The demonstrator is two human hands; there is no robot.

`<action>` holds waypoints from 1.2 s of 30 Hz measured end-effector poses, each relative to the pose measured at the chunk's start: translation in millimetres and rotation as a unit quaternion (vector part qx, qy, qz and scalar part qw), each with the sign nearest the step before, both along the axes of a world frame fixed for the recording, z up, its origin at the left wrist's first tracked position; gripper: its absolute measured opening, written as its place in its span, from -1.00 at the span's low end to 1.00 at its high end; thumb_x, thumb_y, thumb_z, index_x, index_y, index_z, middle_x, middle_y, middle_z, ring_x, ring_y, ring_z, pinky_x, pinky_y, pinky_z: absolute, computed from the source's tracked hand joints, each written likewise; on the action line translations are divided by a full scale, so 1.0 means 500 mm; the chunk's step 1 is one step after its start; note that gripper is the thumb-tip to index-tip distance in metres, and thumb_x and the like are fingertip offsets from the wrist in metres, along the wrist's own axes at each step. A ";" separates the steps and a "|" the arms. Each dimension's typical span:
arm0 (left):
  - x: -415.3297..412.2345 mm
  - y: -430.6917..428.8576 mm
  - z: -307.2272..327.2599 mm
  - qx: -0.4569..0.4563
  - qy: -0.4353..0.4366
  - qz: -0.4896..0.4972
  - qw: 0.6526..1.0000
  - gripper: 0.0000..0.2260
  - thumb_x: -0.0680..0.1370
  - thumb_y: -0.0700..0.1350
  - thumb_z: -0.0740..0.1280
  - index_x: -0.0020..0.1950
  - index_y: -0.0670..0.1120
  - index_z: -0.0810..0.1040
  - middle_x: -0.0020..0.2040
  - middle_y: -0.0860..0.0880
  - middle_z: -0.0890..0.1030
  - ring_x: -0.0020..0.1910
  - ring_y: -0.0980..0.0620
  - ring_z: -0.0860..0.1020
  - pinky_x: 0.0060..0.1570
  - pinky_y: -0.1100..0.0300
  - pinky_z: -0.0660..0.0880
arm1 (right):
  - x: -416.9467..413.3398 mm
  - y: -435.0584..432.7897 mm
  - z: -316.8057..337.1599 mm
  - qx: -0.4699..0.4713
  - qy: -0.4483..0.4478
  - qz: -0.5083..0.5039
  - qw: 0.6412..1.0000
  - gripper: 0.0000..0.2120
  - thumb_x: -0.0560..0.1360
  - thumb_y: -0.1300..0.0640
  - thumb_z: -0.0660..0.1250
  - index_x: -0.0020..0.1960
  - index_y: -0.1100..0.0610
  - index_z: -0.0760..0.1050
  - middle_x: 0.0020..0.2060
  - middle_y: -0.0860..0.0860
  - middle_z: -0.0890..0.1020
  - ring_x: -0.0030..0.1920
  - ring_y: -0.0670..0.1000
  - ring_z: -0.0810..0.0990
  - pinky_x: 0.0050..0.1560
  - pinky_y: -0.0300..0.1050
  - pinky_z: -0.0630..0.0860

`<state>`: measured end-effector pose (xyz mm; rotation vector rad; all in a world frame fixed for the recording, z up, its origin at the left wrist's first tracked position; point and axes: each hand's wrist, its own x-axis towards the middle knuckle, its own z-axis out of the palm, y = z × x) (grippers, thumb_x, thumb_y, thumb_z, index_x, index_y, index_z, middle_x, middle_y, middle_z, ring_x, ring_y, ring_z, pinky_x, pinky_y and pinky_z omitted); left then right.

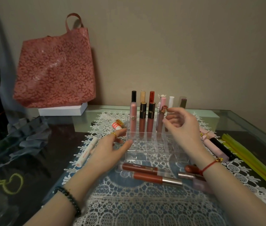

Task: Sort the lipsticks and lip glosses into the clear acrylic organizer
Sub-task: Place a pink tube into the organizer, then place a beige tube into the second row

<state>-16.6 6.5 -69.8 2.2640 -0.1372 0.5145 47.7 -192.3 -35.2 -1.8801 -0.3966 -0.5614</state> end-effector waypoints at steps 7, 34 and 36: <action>-0.016 0.074 0.036 0.153 -0.123 0.133 0.971 -0.64 0.45 -0.02 0.34 0.22 -0.05 0.48 0.03 0.06 0.58 0.00 0.06 0.52 0.05 0.13 0.45 | -0.043 0.009 0.024 -0.040 -0.094 0.013 0.995 -0.70 0.39 0.26 0.35 0.03 -0.05 0.44 -0.25 -0.13 0.53 -0.32 -0.17 0.49 -0.35 -0.45 0.44; -0.006 0.097 0.028 0.055 -0.145 0.215 0.964 -0.77 0.47 -0.13 0.32 0.12 -0.07 0.54 -0.11 -0.01 0.63 -0.14 0.02 0.58 -0.06 0.07 0.50 | -0.084 0.041 -0.017 -0.162 -0.047 0.095 0.981 -0.70 0.41 0.23 0.32 0.01 -0.13 0.41 -0.30 -0.14 0.52 -0.35 -0.07 0.47 -0.33 -0.21 0.50; -0.015 0.074 0.043 -0.062 -0.184 0.175 0.965 -0.78 0.46 -0.09 0.36 0.10 -0.01 0.55 -0.17 0.10 0.61 -0.17 0.18 0.56 -0.12 0.30 0.49 | -0.088 0.042 -0.012 -0.123 -0.033 0.115 0.985 -0.71 0.39 0.21 0.34 -0.03 -0.15 0.43 -0.31 -0.11 0.55 -0.36 -0.14 0.46 -0.35 -0.33 0.48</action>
